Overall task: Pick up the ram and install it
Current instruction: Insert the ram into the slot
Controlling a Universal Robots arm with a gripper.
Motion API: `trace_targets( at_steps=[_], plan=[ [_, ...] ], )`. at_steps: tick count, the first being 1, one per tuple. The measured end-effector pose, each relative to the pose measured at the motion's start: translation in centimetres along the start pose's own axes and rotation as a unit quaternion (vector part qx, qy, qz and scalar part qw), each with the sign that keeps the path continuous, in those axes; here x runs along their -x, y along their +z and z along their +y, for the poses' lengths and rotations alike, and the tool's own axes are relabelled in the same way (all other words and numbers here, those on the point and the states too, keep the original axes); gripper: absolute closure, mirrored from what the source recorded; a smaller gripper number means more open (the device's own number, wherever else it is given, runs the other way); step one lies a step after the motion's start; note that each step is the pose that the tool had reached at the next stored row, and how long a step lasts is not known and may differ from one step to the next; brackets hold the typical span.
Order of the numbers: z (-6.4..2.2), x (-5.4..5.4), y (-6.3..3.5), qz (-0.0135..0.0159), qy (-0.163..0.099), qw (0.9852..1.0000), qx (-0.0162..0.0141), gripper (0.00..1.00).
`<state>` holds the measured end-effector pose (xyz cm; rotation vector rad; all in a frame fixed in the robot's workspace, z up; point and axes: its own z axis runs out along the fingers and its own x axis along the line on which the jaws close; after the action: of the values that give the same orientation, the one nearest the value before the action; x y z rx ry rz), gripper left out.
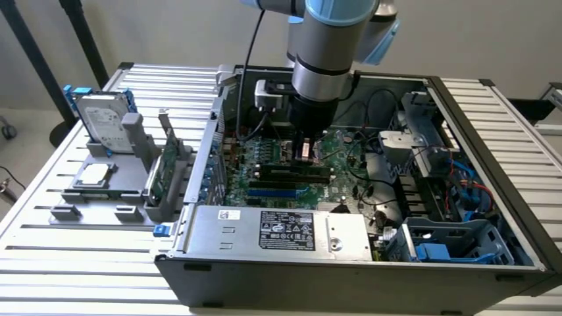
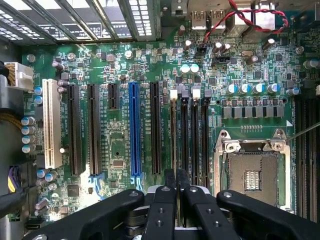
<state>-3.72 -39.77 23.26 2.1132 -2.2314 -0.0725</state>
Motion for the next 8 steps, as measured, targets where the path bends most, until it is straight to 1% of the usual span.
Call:
trace_targets(
  at_steps=[8],
  plan=[
    [-0.19, 0.01, 0.17, 0.0000, 0.002, 1.0000, 0.0015, 0.87]
  ],
)
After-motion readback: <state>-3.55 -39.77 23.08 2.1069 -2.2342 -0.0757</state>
